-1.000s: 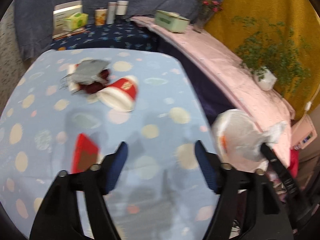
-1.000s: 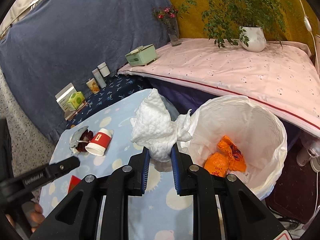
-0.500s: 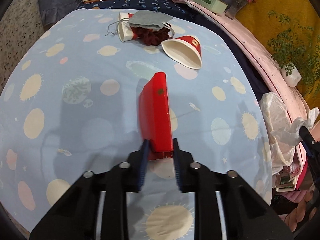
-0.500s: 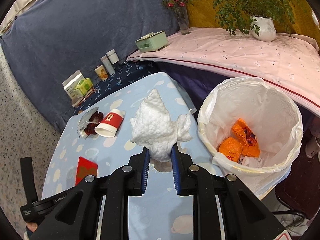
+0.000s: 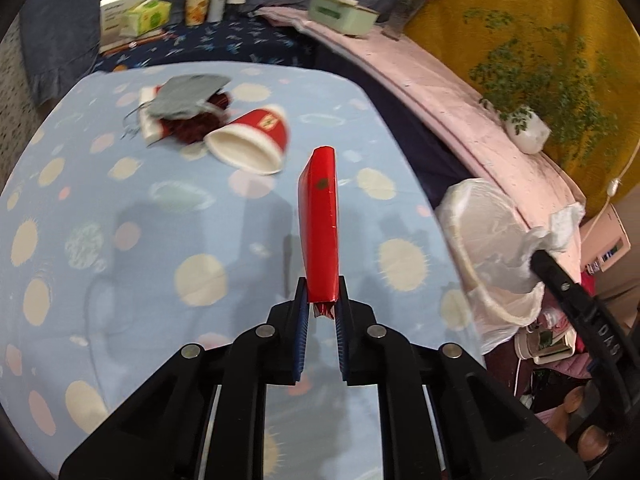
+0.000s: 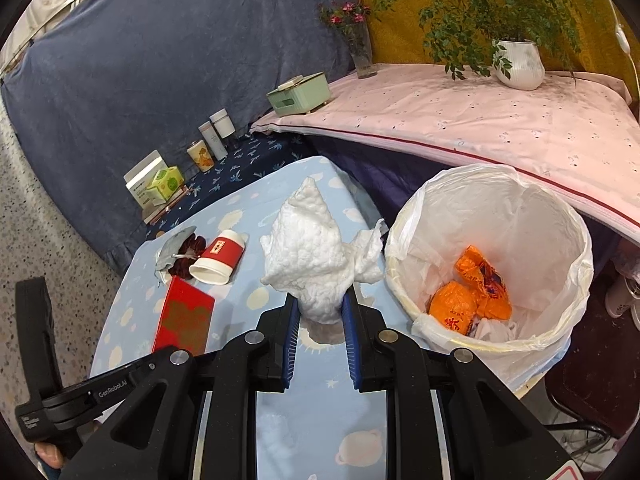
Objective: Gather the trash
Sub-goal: 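Carry the red card and white tissue over the white bin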
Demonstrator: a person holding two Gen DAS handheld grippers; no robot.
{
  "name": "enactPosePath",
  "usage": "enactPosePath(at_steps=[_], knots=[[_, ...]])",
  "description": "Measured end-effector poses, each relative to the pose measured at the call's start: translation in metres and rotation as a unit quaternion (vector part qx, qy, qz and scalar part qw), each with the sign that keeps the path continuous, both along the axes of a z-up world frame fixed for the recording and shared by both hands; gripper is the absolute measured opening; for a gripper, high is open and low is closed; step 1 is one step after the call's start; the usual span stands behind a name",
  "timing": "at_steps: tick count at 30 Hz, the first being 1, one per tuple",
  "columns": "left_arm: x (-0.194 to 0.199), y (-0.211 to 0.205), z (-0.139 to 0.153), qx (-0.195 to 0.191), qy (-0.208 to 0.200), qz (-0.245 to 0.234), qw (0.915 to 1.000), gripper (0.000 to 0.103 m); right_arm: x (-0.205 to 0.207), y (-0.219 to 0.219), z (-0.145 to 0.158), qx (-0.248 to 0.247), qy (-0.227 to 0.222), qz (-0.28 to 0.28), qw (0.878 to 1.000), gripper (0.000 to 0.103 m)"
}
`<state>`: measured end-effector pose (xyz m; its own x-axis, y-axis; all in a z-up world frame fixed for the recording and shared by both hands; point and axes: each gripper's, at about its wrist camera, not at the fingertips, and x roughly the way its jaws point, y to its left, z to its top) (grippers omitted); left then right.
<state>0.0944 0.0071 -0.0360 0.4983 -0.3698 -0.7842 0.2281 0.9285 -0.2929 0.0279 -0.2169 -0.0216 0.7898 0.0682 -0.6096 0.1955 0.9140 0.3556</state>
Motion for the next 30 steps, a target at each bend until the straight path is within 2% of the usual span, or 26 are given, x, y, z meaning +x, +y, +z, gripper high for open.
enactPosePath(at_steps=[12, 30], knots=[[0.001, -0.104, 0.038, 0.005, -0.041, -0.09, 0.9951, 0.012, -0.01, -0.045, 0.012, -0.003, -0.014, -0.04, 0.999, 0.019], [0.009, -0.202, 0.031, -0.006, -0.033, -0.177, 0.9836, 0.013, -0.012, -0.108, -0.004, 0.002, 0.0, -0.094, 0.996, 0.019]])
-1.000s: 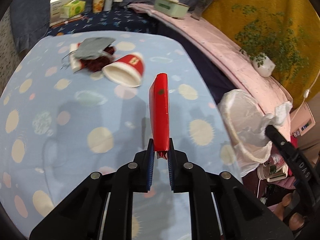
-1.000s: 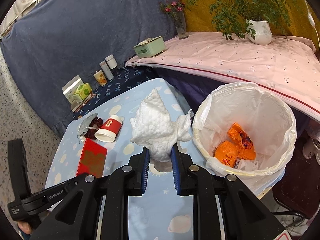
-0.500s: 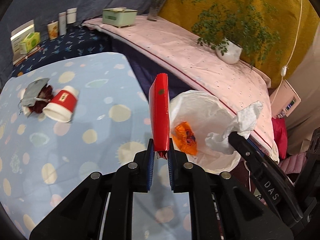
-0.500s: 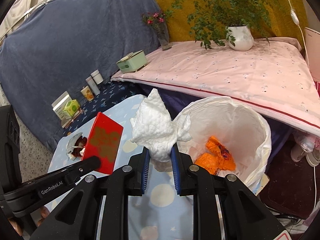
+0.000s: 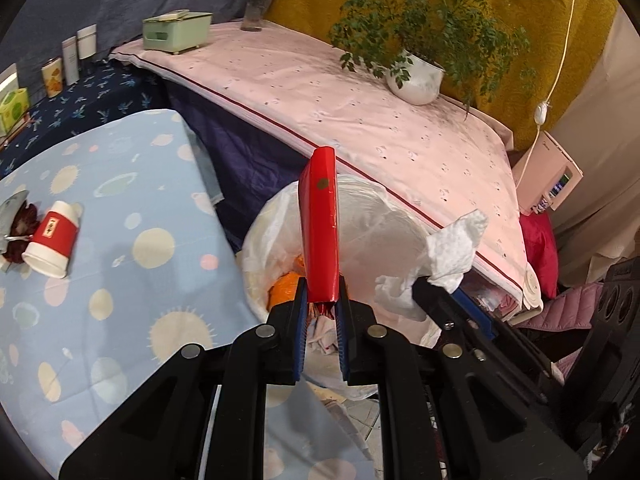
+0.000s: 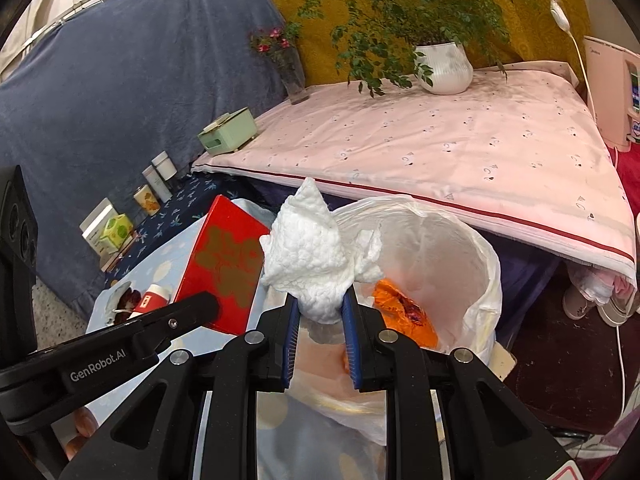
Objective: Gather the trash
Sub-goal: 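Carry the red card and white tissue over the white bin, then open both tools to drop the red card and tissue into the bin, then move both tools back toward the cups and grey pouch on the table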
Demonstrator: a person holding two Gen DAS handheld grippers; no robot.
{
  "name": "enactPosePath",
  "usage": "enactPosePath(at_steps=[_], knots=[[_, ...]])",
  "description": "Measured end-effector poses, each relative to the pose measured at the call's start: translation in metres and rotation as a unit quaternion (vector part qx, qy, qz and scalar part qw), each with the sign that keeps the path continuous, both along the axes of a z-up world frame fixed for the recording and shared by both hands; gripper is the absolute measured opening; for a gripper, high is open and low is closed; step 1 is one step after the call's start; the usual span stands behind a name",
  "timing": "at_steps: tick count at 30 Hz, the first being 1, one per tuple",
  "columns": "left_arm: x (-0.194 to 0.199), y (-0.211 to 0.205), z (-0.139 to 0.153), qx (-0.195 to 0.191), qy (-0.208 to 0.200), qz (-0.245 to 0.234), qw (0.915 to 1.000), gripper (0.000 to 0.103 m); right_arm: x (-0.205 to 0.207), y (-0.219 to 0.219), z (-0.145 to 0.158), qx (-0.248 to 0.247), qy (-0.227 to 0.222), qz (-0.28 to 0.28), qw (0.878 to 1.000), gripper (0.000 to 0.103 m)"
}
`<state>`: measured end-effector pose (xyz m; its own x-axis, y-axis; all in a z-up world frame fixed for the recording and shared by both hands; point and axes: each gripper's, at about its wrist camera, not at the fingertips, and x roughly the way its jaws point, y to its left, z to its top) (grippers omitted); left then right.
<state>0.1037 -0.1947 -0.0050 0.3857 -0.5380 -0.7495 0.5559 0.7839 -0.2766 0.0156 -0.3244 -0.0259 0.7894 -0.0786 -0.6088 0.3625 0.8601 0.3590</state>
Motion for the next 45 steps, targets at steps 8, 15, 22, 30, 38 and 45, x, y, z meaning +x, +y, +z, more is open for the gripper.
enactPosePath(at_steps=[8, 15, 22, 30, 38, 45], knots=[[0.013, -0.005, -0.003, -0.004, -0.011, 0.032, 0.9994, 0.051, 0.007, -0.015, -0.01, -0.002, 0.007, -0.026, 1.0, 0.047], [0.022, 0.016, -0.008, 0.009, -0.013, 0.06, 0.9981, 0.052, 0.009, -0.015, -0.011, -0.001, 0.005, -0.03, 1.0, 0.05], [0.024, 0.043, -0.005, 0.003, -0.012, 0.085, 0.9963, 0.054, 0.011, 0.001, -0.007, -0.006, 0.005, -0.016, 1.0, 0.05], [0.026, 0.076, -0.004, 0.004, -0.016, 0.117, 0.993, 0.058, 0.018, 0.028, 0.0, -0.016, 0.005, 0.011, 1.0, 0.05], [0.032, 0.117, -0.005, 0.005, -0.019, 0.154, 0.9879, 0.059, 0.03, 0.064, 0.004, -0.03, 0.008, 0.044, 0.999, 0.05], [0.039, 0.154, -0.009, 0.004, -0.016, 0.182, 0.9832, 0.059, 0.043, 0.099, 0.005, -0.042, 0.014, 0.077, 0.996, 0.05]])
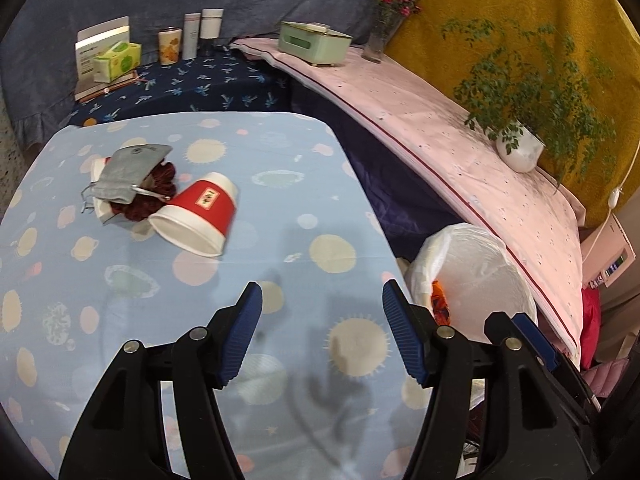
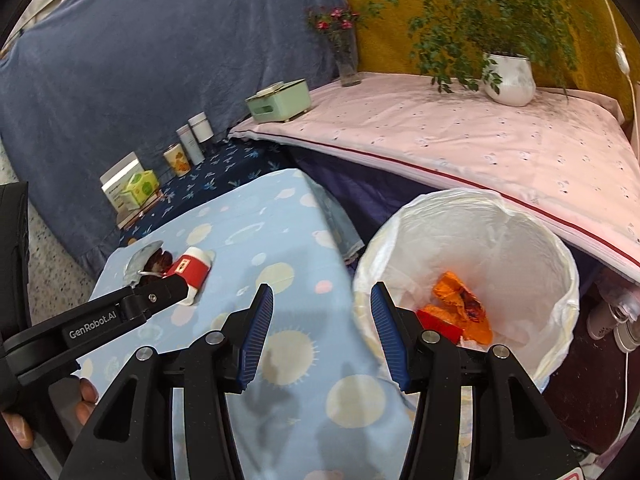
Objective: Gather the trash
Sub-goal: 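Move both tools back toward the cups and grey pouch on the table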
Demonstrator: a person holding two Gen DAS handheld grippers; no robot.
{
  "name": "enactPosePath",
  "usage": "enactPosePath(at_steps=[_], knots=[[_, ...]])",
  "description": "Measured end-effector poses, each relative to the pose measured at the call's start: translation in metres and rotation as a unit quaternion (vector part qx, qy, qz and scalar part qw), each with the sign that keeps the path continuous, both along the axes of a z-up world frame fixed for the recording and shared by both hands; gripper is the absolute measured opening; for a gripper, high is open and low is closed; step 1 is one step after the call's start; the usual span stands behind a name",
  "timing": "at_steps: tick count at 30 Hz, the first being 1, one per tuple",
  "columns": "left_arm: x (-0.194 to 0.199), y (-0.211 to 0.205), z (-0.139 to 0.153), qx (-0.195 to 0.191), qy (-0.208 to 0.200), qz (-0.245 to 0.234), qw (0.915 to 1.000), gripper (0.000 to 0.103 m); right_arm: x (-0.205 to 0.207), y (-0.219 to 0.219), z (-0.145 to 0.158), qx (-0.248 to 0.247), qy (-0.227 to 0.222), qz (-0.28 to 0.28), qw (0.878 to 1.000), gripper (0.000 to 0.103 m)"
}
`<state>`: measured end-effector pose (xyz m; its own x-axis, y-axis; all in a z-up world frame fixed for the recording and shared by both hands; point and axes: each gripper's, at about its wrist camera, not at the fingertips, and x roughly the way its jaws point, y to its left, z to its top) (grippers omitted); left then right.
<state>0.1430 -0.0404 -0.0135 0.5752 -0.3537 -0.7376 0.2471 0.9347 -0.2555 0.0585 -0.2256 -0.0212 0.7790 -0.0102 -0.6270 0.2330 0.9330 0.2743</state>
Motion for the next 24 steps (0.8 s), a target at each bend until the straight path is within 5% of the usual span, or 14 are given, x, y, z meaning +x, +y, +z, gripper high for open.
enactPosePath(at_steps=[24], knots=[[0.039, 0.119, -0.018, 0.022, 0.005, 0.088, 0.9959, 0.07, 0.063, 0.11, -0.018, -0.035, 0.04, 0.093, 0.994, 0.05]])
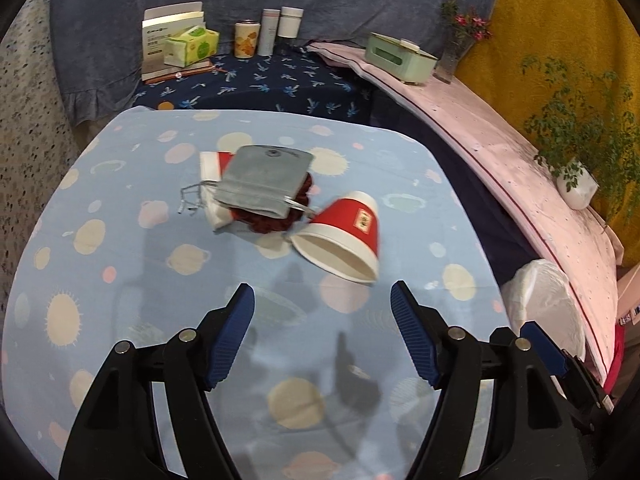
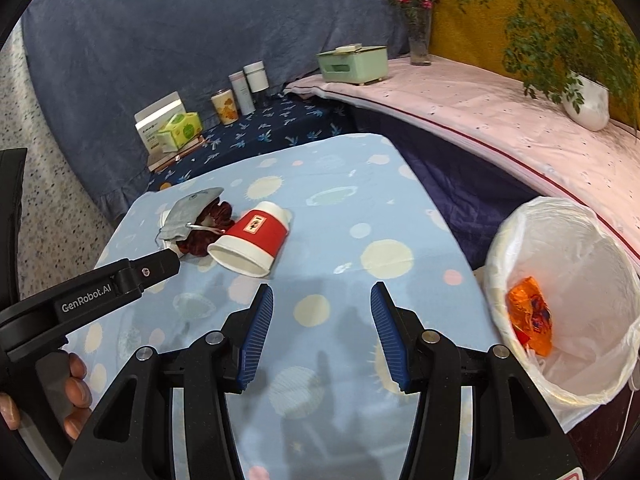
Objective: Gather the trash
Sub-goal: 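Move both tools back toward the cups and grey pouch on the table, then grasp the grey pouch with the left tool while the right tool grasps a red-and-white cup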
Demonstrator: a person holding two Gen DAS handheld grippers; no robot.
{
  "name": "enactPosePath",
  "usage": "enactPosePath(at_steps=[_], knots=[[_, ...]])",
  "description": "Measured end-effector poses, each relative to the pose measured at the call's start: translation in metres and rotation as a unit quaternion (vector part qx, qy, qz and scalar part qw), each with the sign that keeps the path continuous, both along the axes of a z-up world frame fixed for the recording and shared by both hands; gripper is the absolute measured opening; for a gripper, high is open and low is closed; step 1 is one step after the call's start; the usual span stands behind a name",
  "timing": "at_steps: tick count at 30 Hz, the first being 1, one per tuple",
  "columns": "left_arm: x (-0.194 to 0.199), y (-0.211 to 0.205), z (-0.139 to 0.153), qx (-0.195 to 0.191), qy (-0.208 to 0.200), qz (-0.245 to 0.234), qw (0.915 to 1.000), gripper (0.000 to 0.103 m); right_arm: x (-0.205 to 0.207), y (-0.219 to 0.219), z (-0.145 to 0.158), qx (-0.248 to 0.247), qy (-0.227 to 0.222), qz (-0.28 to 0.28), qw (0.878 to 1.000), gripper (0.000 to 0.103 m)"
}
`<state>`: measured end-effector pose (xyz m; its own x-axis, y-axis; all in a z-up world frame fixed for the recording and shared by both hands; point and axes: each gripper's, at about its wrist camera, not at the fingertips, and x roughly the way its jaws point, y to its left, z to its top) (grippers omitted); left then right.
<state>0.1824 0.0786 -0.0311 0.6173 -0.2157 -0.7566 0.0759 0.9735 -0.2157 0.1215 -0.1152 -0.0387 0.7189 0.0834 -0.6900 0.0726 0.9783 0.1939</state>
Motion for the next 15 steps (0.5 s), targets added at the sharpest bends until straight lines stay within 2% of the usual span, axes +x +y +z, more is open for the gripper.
enactPosePath(at_steps=[6, 15], knots=[[0.023, 0.023, -0.008, 0.013, 0.001, 0.019, 0.9997, 0.077, 0.029, 0.028, -0.016, -0.003, 0.018, 0.022, 1.0, 0.05], [0.071, 0.039, -0.028, 0.019, 0.012, 0.027, 0.9994, 0.077, 0.079, 0.058, -0.05, -0.008, 0.048, 0.042, 0.998, 0.05]])
